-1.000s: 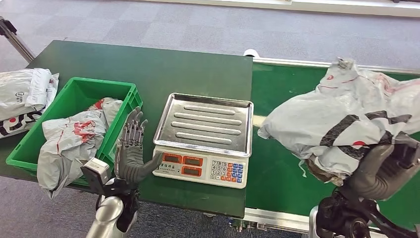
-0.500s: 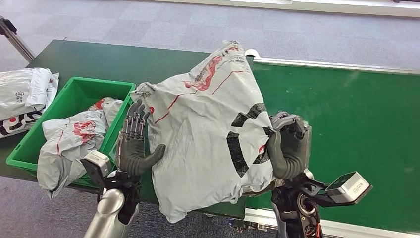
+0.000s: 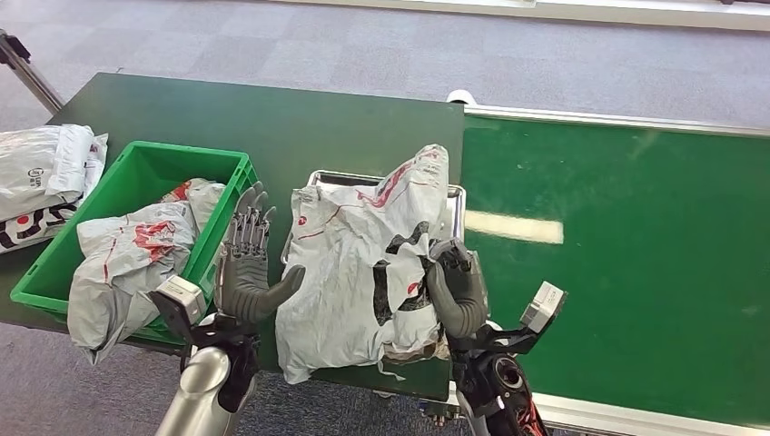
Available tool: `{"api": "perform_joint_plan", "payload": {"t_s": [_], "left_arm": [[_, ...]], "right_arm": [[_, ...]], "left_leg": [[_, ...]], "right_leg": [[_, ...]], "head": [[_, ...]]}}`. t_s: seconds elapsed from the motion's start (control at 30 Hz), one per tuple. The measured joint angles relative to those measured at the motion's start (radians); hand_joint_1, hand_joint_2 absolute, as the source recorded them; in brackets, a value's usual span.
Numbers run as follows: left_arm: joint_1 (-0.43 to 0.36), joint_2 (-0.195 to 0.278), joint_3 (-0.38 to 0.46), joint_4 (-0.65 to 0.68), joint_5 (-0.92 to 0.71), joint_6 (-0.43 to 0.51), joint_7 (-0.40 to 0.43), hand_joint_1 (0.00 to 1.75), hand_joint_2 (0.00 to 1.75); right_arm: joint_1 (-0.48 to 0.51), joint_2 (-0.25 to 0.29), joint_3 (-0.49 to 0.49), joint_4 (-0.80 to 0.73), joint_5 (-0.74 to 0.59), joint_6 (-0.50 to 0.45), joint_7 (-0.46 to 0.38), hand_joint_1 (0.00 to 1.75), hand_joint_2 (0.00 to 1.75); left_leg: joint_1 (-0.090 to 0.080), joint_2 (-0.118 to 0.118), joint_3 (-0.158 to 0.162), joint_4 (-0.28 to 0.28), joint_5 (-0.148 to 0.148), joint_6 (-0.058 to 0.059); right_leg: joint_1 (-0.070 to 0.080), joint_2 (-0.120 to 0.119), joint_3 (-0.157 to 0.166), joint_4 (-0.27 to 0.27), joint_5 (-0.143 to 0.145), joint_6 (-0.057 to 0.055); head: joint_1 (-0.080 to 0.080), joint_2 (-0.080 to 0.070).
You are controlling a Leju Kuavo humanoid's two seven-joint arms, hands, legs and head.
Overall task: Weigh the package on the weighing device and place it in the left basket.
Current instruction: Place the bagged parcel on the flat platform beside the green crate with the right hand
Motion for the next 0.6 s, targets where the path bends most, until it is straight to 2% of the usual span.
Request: {"api": "perform_joint_plan", "payload": {"t_s": [0.13,0.17,0.4,0.5,0.6], "left_arm": [[0.015,0.0,-0.001,0.002,0.0,0.019,-0.004,0.0,1.75],[0.019,0.0,-0.001,0.002,0.0,0.02,-0.004,0.0,1.75],[0.023,0.0,-0.003,0.005,0.001,0.028,-0.004,0.0,1.75],[0.022,0.0,-0.005,0.007,0.005,0.035,-0.004,0.0,1.75],[0.02,0.0,-0.007,0.011,0.006,0.037,-0.004,0.0,1.75]], "right_arm": [[0.008,0.023,-0.075,0.046,-0.131,-0.334,0.012,1.75,1.75],[0.01,0.023,-0.093,0.049,-0.14,-0.383,0.011,1.75,1.75],[0.031,0.032,-0.158,0.05,-0.175,-0.545,0.033,1.75,1.75],[0.047,0.034,-0.178,0.034,-0.168,-0.631,-0.002,1.75,1.75],[0.072,0.037,-0.196,-0.022,-0.077,-0.732,-0.041,1.75,1.75]], "left_leg": [[0.0,-0.001,-0.001,0.0,0.0,0.0],[0.0,0.0,-0.001,0.0,0.0,0.0],[0.0,0.0,0.0,0.0,0.0,0.0],[0.0,0.0,0.0,0.0,0.0,0.0],[0.0,0.0,0.0,0.0,0.0,0.0]], "right_leg": [[0.0,-0.001,0.0,0.0,0.0,0.0],[-0.001,0.0,0.0,0.0,0.0,0.0],[0.0,0.001,-0.001,0.0,0.0,0.0],[0.0,0.001,-0.001,0.0,0.0,0.0],[0.0,0.001,-0.001,0.0,0.0,0.0]], "head": [[0.0,0.0],[0.0,0.0],[0.0,0.0],[0.0,0.0],[0.0,0.0]]}}
